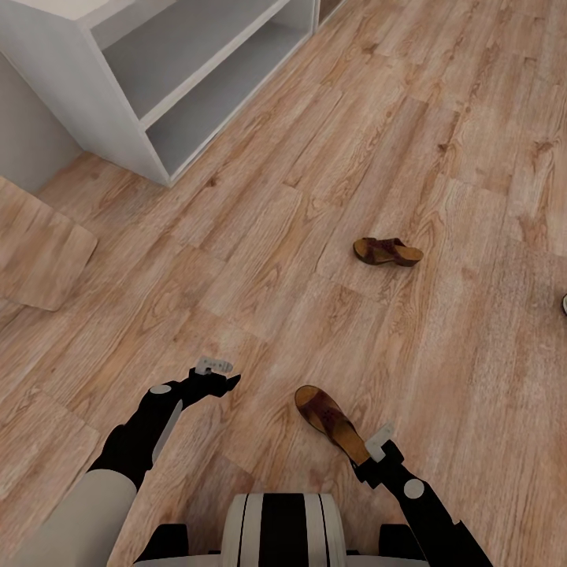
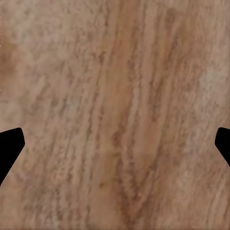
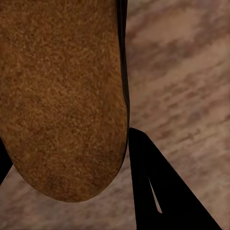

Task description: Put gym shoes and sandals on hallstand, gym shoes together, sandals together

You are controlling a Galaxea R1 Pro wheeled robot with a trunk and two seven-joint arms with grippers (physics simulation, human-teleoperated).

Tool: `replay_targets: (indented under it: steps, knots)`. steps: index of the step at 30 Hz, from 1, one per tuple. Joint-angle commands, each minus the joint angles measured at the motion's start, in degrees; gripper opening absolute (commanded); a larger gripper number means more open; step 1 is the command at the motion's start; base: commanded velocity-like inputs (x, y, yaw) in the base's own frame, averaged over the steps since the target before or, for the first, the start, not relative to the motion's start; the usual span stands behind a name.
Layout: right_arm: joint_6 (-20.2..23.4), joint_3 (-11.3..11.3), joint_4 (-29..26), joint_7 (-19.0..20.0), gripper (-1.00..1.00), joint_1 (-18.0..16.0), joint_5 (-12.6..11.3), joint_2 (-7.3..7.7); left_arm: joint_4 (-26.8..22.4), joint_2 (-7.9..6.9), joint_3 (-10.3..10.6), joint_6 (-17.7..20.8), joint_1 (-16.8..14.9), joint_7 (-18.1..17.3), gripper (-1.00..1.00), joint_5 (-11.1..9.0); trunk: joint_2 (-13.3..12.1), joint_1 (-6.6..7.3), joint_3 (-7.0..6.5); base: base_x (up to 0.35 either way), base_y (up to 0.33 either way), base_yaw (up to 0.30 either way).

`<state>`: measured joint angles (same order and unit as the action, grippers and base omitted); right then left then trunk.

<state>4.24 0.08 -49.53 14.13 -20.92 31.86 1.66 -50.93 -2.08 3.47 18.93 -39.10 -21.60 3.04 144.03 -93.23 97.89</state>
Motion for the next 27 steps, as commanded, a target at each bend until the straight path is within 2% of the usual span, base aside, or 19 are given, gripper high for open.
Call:
replay_targets:
  steps: [1,17,27]
  knots:
    - [0.42,0.0,-0.14,0.28,-1.0,0.0,0.05,0.01,-0.11,-0.05,0.05,0.23,-0.01,-0.19,1.0,0.31,0.01,0.01,0.03,0.0,0.0,0.0]
    - [-0.02,0.0,-0.22,0.23,-1.0,0.0,0.05,0.01,-0.08,-0.95,-0.2,0.41,0.11,0.07,1.0,0.47,-0.2,0.42,-3.51,0.0,0.0,0.0]
    - [-0.02,0.0,-0.21,0.28,-1.0,0.0,-0.02,-0.2,0.4,-1.32,-0.29,0.29,1.64,-0.08,1.0,0.87,-0.34,0.68,-5.73,0.0,0.0,0.0]
